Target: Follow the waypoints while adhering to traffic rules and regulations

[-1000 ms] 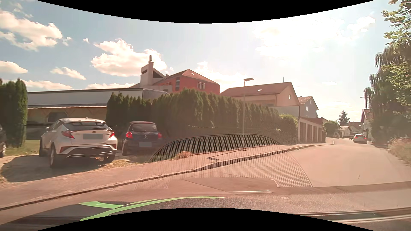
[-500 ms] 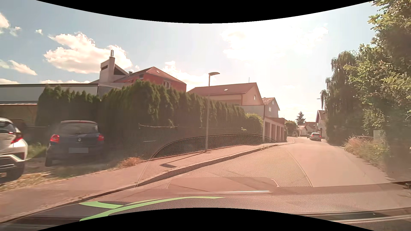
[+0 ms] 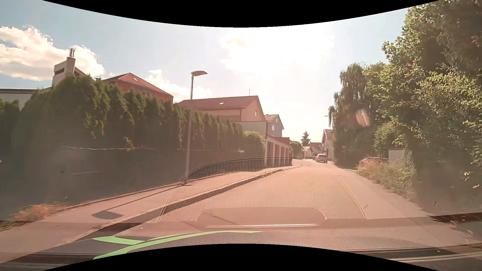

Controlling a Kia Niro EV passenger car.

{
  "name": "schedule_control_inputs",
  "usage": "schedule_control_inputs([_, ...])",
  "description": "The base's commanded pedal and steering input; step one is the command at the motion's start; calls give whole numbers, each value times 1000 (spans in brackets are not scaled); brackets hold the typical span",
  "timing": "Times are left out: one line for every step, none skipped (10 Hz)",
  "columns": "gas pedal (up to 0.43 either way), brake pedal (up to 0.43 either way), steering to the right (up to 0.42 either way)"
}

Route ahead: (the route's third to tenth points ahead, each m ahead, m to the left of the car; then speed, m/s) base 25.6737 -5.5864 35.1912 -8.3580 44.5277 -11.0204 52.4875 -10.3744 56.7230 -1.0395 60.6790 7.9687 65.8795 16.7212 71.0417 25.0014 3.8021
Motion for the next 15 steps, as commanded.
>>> schedule_control_inputs([177, 0, 404])
schedule_control_inputs([197, 0, 379])
schedule_control_inputs([197, 0, 352])
schedule_control_inputs([197, 0, 324])
schedule_control_inputs([197, 0, 289])
schedule_control_inputs([209, 0, 261])
schedule_control_inputs([209, 0, 241])
schedule_control_inputs([209, 0, 216])
schedule_control_inputs([209, 0, 183])
schedule_control_inputs([209, 0, 152])
schedule_control_inputs([209, 0, 128])
schedule_control_inputs([209, 0, 107])
schedule_control_inputs([209, 0, 96])
schedule_control_inputs([209, 0, 90])
schedule_control_inputs([209, 0, 86])
